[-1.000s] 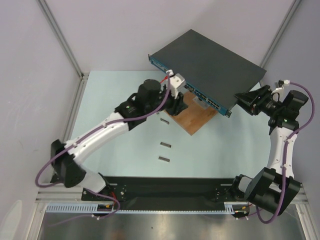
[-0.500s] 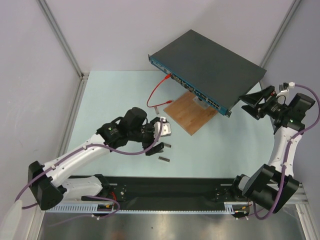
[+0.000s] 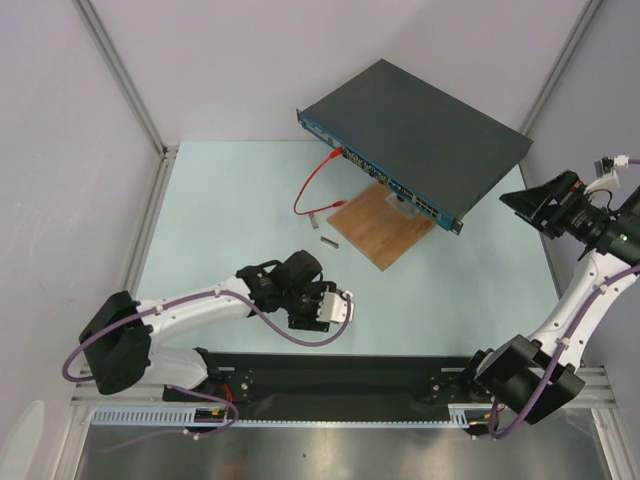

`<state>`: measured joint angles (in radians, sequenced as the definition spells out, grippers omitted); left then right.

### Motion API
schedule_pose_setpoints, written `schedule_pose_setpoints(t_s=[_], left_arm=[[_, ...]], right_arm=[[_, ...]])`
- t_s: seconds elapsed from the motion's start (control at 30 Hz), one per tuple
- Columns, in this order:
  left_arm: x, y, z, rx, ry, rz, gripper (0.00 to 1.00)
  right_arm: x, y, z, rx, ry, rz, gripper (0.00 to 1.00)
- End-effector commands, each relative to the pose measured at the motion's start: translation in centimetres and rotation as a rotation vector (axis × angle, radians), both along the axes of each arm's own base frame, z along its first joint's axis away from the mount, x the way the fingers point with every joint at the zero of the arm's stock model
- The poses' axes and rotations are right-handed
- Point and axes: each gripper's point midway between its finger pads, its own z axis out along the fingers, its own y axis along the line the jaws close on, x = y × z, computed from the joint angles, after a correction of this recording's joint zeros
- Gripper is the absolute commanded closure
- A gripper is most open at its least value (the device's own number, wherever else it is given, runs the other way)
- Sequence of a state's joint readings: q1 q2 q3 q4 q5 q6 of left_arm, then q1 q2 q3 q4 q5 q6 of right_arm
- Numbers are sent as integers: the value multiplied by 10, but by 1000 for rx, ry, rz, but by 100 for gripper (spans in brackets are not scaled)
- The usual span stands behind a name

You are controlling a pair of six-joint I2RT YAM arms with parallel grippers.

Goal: Insert the plug into the switch port

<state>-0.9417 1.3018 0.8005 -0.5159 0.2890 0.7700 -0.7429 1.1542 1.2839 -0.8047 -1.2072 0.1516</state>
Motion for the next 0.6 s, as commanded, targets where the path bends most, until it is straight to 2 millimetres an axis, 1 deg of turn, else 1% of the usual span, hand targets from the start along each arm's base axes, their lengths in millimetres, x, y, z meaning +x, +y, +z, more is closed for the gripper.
schedule_pose_setpoints(t_s=[0.0, 0.17, 0.23, 0.33, 0.5, 0.57], left_arm=[[19, -20, -5, -43, -103, -71, 36], [22, -31, -19, -45, -84, -86, 38], [19, -35, -25, -42, -65, -100, 40], [17, -37, -31, -38, -41, -112, 43], [6, -34, -42, -21, 3, -152, 46], [5, -34, -45, -11, 10, -151, 46]], right_arm=[[-6, 1, -11, -169, 71, -4, 0], [-8, -4, -14, -269, 95, -21, 0], [-11, -2, -10, -285, 84, -8, 0], [-15, 3, -3, -302, 43, 27, 0], [-15, 6, 5, -305, 1, 59, 0], [-14, 7, 6, -297, -3, 66, 0]])
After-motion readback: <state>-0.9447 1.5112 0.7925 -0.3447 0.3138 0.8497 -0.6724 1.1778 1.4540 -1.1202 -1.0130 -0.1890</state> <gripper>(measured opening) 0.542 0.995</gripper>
